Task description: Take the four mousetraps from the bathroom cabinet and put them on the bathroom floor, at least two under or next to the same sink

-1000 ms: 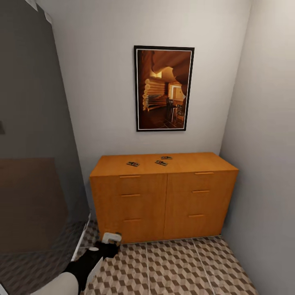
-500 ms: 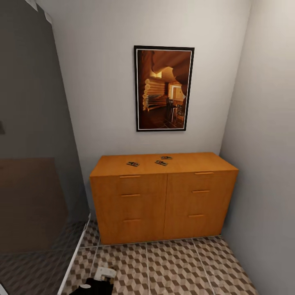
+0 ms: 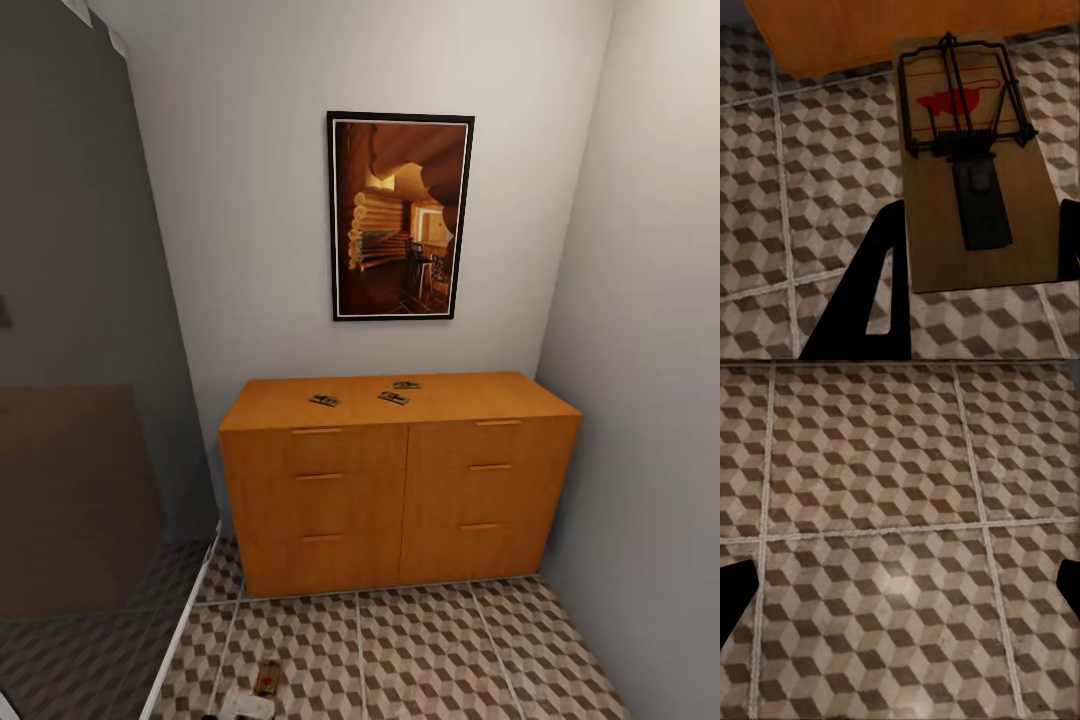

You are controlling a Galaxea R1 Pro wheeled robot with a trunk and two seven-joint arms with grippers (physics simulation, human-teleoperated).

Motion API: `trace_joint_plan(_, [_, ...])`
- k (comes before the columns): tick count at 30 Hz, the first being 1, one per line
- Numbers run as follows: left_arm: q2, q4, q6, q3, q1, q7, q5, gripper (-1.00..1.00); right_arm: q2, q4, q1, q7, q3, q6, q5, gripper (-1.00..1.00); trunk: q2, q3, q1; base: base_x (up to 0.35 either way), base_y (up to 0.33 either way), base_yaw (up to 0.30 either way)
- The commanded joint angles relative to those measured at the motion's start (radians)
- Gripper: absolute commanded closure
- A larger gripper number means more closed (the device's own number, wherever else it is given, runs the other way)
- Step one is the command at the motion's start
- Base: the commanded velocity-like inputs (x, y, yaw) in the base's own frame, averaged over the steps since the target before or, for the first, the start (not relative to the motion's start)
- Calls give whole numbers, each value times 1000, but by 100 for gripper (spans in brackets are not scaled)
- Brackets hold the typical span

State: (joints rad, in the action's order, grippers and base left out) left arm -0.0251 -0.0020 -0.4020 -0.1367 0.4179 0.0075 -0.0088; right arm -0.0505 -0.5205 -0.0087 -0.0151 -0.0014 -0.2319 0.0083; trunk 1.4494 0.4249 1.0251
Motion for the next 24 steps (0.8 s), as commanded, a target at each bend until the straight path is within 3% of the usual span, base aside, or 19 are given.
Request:
trace_joint_plan(1, [0,33,-124,-4,-4,3,-1,100,0,-31,0,-4,0,26,1,-100,1,1,0,0,0,0])
trace_joint_plan(3, [1,54,-235,-3,-14,5,0,100,0,-71,0,-7,0,57,1,-100,1,1,0,0,0,0])
trace_joint_plan(8, [5,73,-327,-2,-41,18,3,100,0,-127,-1,-8,0,84,1,-100,1,1,0,0,0,0])
trace_joint_plan(14, [17,78,-354,-2,-54,86,6,100,0,-148,-1,-2,1,81,-1,-100,1,1,0,0,0,0])
trace_joint_plan(24, [18,78,-359,-1,-67,105,7,100,0,-144,-1,1,-1,7,-5,-100,1,1,0,0,0,0])
